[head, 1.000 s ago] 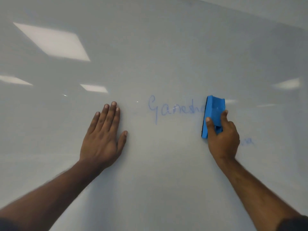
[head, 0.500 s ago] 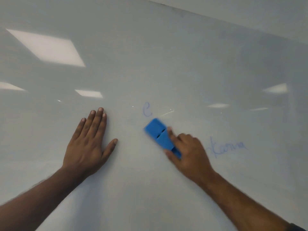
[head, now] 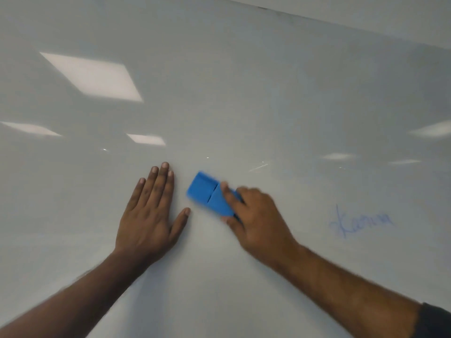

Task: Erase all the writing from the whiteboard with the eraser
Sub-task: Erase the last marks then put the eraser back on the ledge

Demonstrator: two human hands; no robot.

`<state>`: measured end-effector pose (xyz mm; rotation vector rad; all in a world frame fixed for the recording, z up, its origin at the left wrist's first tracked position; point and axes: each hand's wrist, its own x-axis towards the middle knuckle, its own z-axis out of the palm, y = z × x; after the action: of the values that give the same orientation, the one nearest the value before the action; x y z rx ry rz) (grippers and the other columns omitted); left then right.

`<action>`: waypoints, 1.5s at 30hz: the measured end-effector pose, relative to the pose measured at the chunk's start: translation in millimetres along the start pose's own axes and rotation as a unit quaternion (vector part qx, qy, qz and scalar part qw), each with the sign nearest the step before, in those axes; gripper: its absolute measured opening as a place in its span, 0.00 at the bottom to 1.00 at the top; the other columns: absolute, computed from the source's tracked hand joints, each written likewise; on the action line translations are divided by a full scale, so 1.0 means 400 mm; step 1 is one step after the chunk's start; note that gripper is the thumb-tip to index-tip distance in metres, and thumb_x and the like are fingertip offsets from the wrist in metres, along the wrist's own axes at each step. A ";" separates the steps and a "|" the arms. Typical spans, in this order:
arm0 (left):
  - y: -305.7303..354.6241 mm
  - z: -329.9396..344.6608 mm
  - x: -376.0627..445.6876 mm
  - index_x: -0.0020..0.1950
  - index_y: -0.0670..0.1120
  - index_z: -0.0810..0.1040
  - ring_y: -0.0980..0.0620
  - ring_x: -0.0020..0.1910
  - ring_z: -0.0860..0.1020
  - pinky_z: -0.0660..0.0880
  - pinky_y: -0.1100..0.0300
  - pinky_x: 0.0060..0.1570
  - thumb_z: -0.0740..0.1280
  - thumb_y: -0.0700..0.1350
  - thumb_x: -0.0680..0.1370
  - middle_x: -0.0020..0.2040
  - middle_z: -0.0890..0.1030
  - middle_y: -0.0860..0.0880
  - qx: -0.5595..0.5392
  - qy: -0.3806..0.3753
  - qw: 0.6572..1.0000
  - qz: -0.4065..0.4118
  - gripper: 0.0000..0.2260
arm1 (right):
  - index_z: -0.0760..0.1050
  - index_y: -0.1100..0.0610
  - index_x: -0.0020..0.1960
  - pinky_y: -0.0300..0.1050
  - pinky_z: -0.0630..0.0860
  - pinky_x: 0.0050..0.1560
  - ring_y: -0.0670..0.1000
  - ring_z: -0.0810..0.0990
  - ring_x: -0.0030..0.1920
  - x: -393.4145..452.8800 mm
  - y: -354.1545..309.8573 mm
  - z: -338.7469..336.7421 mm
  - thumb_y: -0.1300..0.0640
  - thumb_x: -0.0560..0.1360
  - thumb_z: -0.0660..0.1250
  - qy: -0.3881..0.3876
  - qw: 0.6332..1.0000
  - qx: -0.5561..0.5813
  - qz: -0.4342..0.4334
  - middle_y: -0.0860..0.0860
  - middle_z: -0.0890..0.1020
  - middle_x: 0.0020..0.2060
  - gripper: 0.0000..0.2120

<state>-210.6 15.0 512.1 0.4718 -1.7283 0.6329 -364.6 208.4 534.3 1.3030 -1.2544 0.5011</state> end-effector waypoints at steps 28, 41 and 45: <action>-0.004 -0.015 -0.037 0.81 0.37 0.54 0.44 0.82 0.53 0.52 0.46 0.79 0.53 0.56 0.80 0.82 0.53 0.41 -0.001 -0.013 0.999 0.031 0.34 | 0.68 0.58 0.72 0.54 0.72 0.63 0.57 0.75 0.64 -0.237 0.195 -0.090 0.52 0.78 0.61 -0.086 0.996 0.004 -0.020 0.55 0.75 0.67 0.24; 0.298 0.042 0.041 0.81 0.39 0.52 0.45 0.82 0.51 0.50 0.48 0.79 0.50 0.56 0.82 0.83 0.52 0.43 -0.045 -0.018 0.997 0.063 0.32 | 0.66 0.57 0.73 0.50 0.70 0.65 0.53 0.73 0.66 -0.307 0.215 -0.094 0.56 0.77 0.64 -0.023 0.991 0.050 0.118 0.53 0.74 0.67 0.25; 0.301 0.051 0.034 0.81 0.39 0.52 0.45 0.82 0.51 0.51 0.47 0.79 0.50 0.56 0.83 0.83 0.51 0.42 -0.024 -0.009 0.998 0.062 0.32 | 0.63 0.53 0.74 0.51 0.69 0.65 0.54 0.73 0.66 -0.495 0.257 -0.123 0.51 0.79 0.58 -0.101 0.993 -0.004 0.064 0.52 0.72 0.69 0.25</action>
<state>-303.1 95.1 501.8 0.3407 -1.7964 0.6761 -497.9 350.3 414.8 1.2966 -1.5142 0.4611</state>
